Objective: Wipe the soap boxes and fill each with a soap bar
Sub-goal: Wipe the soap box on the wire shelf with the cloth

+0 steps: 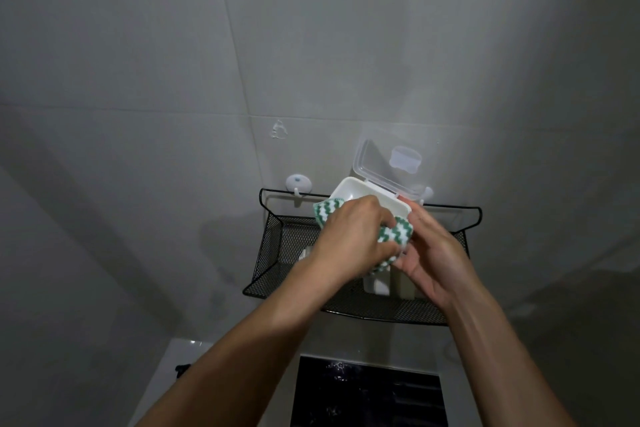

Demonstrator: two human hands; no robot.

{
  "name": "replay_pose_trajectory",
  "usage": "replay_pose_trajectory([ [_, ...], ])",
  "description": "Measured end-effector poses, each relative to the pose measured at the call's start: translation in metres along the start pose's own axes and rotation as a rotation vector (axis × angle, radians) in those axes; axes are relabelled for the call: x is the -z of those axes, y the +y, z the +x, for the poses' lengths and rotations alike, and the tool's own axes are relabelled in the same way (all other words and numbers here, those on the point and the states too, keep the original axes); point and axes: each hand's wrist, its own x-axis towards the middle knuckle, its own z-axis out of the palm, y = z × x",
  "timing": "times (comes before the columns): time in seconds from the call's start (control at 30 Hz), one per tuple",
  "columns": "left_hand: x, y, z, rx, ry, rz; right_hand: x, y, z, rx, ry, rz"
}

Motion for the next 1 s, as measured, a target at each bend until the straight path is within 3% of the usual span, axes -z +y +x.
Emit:
replay_pose_trajectory([
  [0.2, 0.016, -0.012, 0.001, -0.224, -0.209, 0.183, 0.003, -0.004, 0.0, -0.008, 0.052, -0.075],
  [0.27, 0.022, -0.022, 0.003, -0.296, -0.191, 0.281, 0.004, -0.007, 0.0, -0.016, 0.059, -0.111],
  [0.37, 0.025, -0.039, 0.002, -0.248, -0.153, 0.372, 0.007, -0.009, 0.001, -0.042, 0.082, -0.154],
  [0.7, 0.001, -0.016, -0.011, -0.359, -0.087, 0.279, 0.006, -0.004, 0.003, -0.046, 0.109, -0.189],
  [1.0, 0.016, -0.057, -0.017, -0.371, -0.074, 0.376, 0.011, -0.019, -0.008, -0.082, 0.174, -0.181],
])
